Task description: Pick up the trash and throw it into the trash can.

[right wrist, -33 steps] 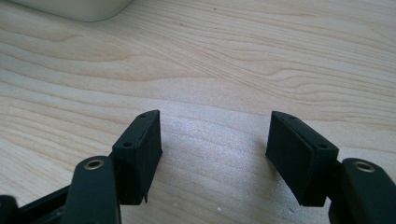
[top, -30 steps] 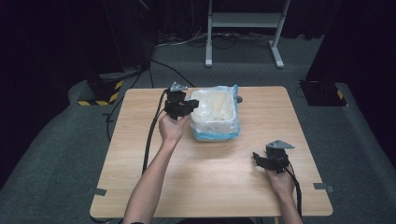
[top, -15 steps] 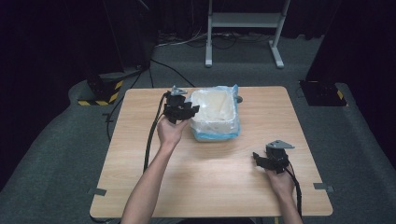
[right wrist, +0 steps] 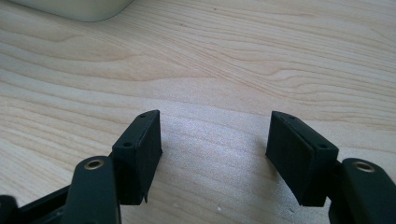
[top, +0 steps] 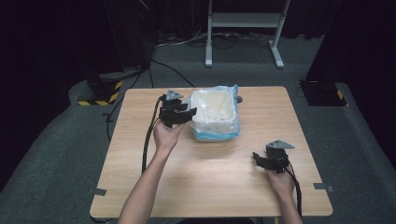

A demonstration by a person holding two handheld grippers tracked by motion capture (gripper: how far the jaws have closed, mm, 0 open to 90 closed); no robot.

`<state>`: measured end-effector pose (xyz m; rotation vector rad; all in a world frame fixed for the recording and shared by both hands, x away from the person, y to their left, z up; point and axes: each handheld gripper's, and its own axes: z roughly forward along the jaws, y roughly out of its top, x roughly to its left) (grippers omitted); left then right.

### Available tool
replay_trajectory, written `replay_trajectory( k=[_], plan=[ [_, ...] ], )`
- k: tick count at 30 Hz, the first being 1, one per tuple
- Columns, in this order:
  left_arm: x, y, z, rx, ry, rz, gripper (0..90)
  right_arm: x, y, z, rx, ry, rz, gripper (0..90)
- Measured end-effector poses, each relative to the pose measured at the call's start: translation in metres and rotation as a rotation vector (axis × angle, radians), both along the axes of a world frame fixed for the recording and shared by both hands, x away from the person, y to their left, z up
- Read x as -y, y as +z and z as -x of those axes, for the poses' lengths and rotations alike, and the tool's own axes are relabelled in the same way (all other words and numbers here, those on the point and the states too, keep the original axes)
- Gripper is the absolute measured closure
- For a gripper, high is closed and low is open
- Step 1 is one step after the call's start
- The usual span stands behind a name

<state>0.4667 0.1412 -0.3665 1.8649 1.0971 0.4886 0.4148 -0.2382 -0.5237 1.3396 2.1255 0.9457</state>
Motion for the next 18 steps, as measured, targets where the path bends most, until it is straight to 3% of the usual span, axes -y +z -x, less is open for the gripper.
replay_trajectory(
  k=[11,18],
  plan=[
    [-0.004,0.003,0.010,0.017,0.003,-0.009,51.4,0.000,0.000,0.000,0.000,0.000,0.000,35.3],
    [-0.010,-0.004,0.019,0.015,0.014,-0.012,50.8,0.000,0.000,0.000,0.000,0.000,0.001,35.2]
  ],
)
